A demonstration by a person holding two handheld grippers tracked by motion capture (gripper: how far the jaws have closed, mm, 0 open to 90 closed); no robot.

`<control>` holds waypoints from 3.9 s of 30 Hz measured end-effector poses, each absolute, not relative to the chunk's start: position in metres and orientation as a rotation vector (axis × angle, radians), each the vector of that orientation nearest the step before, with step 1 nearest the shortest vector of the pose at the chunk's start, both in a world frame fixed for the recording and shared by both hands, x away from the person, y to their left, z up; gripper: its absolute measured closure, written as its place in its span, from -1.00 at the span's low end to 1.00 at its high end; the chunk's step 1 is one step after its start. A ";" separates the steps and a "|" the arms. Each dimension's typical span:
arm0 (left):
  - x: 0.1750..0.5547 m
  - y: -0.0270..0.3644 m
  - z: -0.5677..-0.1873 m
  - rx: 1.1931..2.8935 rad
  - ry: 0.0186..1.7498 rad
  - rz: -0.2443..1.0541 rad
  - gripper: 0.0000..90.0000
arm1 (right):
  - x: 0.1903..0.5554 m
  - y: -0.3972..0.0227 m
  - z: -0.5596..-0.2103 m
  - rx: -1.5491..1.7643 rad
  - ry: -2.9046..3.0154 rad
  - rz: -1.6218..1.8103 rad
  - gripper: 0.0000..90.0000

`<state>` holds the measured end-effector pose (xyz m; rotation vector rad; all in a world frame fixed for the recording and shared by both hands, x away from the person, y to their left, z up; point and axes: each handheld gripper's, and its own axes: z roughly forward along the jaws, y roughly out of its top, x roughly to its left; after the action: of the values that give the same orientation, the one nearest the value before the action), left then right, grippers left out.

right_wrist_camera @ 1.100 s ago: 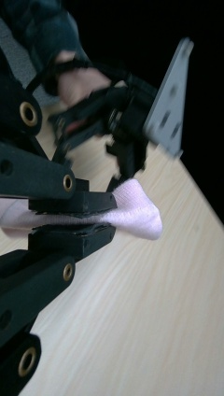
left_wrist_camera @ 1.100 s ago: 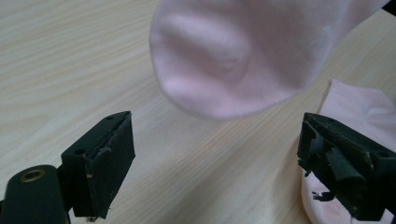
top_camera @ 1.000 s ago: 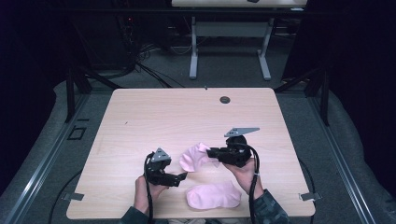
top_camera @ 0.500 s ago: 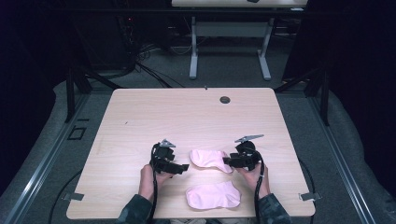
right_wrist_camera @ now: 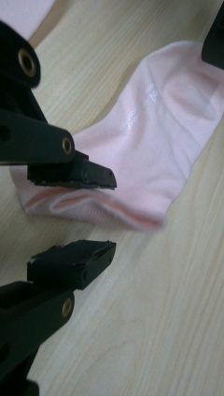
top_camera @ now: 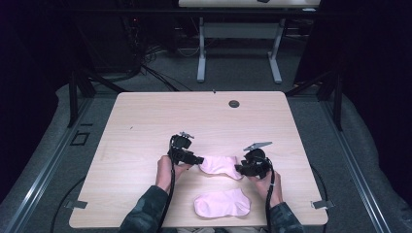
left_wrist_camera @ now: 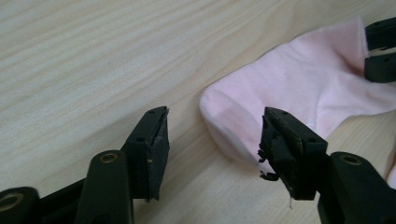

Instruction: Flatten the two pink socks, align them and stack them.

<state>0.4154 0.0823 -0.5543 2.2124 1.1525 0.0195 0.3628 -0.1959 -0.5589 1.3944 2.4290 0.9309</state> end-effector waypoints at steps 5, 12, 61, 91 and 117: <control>0.422 0.079 -0.561 2.233 1.164 -0.010 0.22 | 0.367 -0.201 -0.563 1.423 2.421 0.904 0.57; 0.419 0.074 -0.561 2.257 1.149 0.006 0.37 | 0.366 -0.207 -0.566 1.452 2.403 0.909 0.52; 0.283 0.107 -0.527 2.083 1.044 -0.008 0.97 | 0.276 -0.221 -0.515 1.246 2.574 1.096 0.89; 0.258 0.098 -0.563 2.255 1.002 0.118 0.87 | 0.265 -0.209 -0.561 1.231 2.639 0.948 0.83; 0.281 0.169 -0.543 2.125 1.146 0.337 -0.80 | 0.267 -0.267 -0.532 1.313 2.313 1.008 -0.78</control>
<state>0.2813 0.1687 -0.5426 2.1249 1.1459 0.3371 0.2665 -0.2674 -0.5321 1.3126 2.3127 1.0077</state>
